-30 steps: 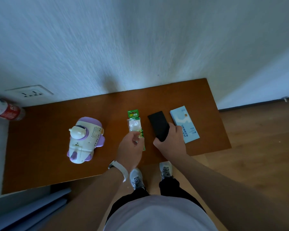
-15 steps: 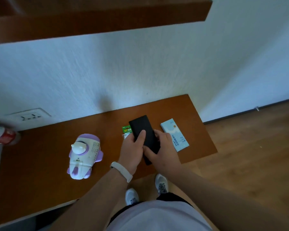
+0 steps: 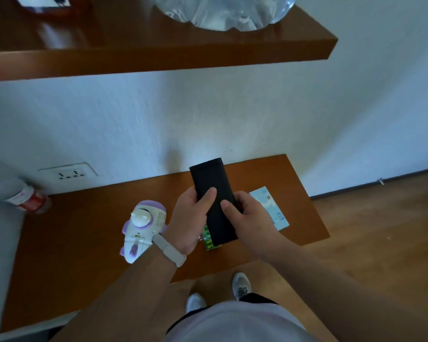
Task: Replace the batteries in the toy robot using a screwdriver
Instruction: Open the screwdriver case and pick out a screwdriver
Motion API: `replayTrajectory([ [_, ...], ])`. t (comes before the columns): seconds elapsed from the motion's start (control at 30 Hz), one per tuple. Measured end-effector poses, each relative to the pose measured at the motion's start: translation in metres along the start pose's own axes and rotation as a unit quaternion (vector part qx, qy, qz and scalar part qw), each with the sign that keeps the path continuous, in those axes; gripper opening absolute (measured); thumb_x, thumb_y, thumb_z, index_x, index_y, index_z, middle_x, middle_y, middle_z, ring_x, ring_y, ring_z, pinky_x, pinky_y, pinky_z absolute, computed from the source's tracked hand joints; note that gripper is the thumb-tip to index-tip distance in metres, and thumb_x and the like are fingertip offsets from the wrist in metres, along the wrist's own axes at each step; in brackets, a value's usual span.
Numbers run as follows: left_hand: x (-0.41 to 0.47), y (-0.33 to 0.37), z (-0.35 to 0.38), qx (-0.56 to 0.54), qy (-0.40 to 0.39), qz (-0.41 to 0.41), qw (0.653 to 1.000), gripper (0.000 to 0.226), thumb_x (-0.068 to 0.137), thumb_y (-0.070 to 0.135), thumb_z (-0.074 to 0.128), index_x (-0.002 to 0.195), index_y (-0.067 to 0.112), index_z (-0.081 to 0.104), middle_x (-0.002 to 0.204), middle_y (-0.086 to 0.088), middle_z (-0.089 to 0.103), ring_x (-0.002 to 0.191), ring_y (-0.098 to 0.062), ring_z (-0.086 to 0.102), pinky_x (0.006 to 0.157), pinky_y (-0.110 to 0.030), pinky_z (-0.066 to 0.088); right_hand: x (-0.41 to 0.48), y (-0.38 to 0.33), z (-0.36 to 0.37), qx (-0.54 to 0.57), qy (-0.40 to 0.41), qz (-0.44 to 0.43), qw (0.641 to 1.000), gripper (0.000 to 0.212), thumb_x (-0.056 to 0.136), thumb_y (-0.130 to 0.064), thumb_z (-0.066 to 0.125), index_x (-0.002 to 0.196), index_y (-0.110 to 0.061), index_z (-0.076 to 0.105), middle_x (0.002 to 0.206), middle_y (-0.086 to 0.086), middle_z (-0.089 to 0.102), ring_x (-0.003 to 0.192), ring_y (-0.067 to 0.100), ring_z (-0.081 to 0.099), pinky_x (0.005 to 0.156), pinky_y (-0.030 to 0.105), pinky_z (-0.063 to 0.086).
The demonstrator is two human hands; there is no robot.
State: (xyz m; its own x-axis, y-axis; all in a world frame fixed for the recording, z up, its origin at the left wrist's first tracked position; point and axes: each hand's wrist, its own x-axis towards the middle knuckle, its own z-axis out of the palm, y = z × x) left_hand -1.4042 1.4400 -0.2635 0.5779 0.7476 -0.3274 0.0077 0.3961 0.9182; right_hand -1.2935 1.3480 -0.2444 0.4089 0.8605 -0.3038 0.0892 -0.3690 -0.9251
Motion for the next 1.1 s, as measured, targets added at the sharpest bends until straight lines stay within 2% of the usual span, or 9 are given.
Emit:
replayTrajectory([
  [0.1, -0.003, 0.004, -0.005, 0.010, -0.018, 0.025, 0.999, 0.018, 0.101, 0.015, 0.054, 0.114, 0.020, 0.065, 0.104, 0.000, 0.075, 0.101, -0.020, 0.071, 0.081, -0.032, 0.058, -0.001, -0.002, 0.004, -0.002, 0.000, -0.008, 1.000, 0.009, 0.098, -0.030, 0.054, 0.106, -0.025, 0.057, 0.097, -0.003, 0.068, 0.086, 0.005, 0.068, 0.076, 0.029, 0.060],
  [0.23, -0.008, 0.005, -0.010, 0.021, -0.021, 0.033, 0.999, 0.022, 0.098, 0.009, 0.058, 0.117, 0.017, 0.064, 0.106, -0.001, 0.075, 0.103, -0.020, 0.071, 0.082, -0.032, 0.057, -0.004, -0.003, 0.007, 0.042, -0.005, 0.005, 0.999, 0.007, 0.098, -0.025, 0.055, 0.105, -0.025, 0.058, 0.096, -0.004, 0.069, 0.085, 0.004, 0.068, 0.071, 0.021, 0.057],
  [0.33, -0.010, 0.005, -0.010, 0.022, -0.022, 0.035, 0.999, 0.024, 0.095, 0.008, 0.062, 0.117, 0.018, 0.066, 0.108, -0.002, 0.075, 0.103, -0.022, 0.070, 0.087, -0.038, 0.058, -0.005, -0.004, 0.010, 0.052, 0.017, 0.018, 0.998, 0.011, 0.097, -0.032, 0.055, 0.100, -0.022, 0.059, 0.094, 0.001, 0.068, 0.083, 0.007, 0.067, 0.066, 0.020, 0.058],
  [0.47, -0.011, 0.014, -0.004, 0.002, 0.020, 0.041, 0.999, 0.021, 0.094, 0.029, 0.063, 0.110, 0.017, 0.069, 0.101, -0.005, 0.075, 0.098, -0.024, 0.072, 0.082, -0.040, 0.060, -0.007, -0.004, 0.011, 0.041, 0.021, 0.020, 0.999, 0.023, 0.095, -0.045, 0.053, 0.100, -0.023, 0.059, 0.090, -0.005, 0.069, 0.082, 0.006, 0.068, 0.068, 0.024, 0.059],
  [0.53, -0.008, 0.018, 0.000, -0.008, 0.067, 0.019, 0.998, 0.030, 0.097, 0.040, 0.057, 0.103, 0.014, 0.071, 0.095, -0.008, 0.076, 0.091, -0.024, 0.074, 0.079, -0.042, 0.062, -0.008, -0.003, 0.010, 0.030, 0.025, 0.021, 0.999, 0.025, 0.093, -0.048, 0.053, 0.099, -0.024, 0.060, 0.089, -0.005, 0.069, 0.082, 0.006, 0.069, 0.069, 0.026, 0.060],
  [0.67, -0.005, 0.015, 0.005, 0.022, 0.088, 0.026, 0.996, 0.032, 0.099, 0.040, 0.056, 0.093, 0.013, 0.073, 0.091, -0.011, 0.075, 0.089, -0.028, 0.073, 0.085, -0.054, 0.059, -0.010, -0.004, 0.006, 0.017, 0.032, 0.021, 0.999, 0.028, 0.094, -0.048, 0.052, 0.099, -0.022, 0.061, 0.088, -0.002, 0.069, 0.079, 0.010, 0.069, 0.069, 0.034, 0.062],
  [0.8, -0.005, 0.012, 0.005, 0.032, 0.068, 0.040, 0.996, 0.031, 0.101, 0.038, 0.053, 0.099, 0.013, 0.071, 0.092, -0.010, 0.075, 0.090, -0.028, 0.073, 0.086, -0.057, 0.058, -0.011, -0.008, -0.003, 0.039, -0.001, 0.016, 0.999, 0.023, 0.096, -0.039, 0.053, 0.104, -0.018, 0.059, 0.082, -0.008, 0.072, 0.075, 0.008, 0.071, 0.060, 0.023, 0.058],
  [0.97, -0.004, 0.015, 0.007, 0.045, 0.051, 0.072, 0.995, 0.021, 0.101, 0.028, 0.054, 0.105, 0.016, 0.070, 0.098, -0.006, 0.075, 0.095, -0.025, 0.072, 0.089, -0.058, 0.056, -0.005, -0.005, -0.015, 0.036, -0.042, 0.009, 0.998, 0.019, 0.096, -0.034, 0.056, 0.109, -0.021, 0.058, 0.093, -0.006, 0.072, 0.084, 0.011, 0.072, 0.068, 0.025, 0.057],
  [1.1, 0.000, 0.021, 0.017, 0.059, 0.055, 0.079, 0.994, 0.014, 0.100, 0.018, 0.057, 0.107, 0.021, 0.068, 0.104, -0.005, 0.074, 0.100, -0.026, 0.071, 0.091, -0.060, 0.055, 0.006, -0.004, -0.031, 0.043, -0.066, 0.019, 0.997, 0.018, 0.096, -0.030, 0.059, 0.113, -0.024, 0.058, 0.102, -0.003, 0.072, 0.093, 0.016, 0.071, 0.085, 0.043, 0.058],
])
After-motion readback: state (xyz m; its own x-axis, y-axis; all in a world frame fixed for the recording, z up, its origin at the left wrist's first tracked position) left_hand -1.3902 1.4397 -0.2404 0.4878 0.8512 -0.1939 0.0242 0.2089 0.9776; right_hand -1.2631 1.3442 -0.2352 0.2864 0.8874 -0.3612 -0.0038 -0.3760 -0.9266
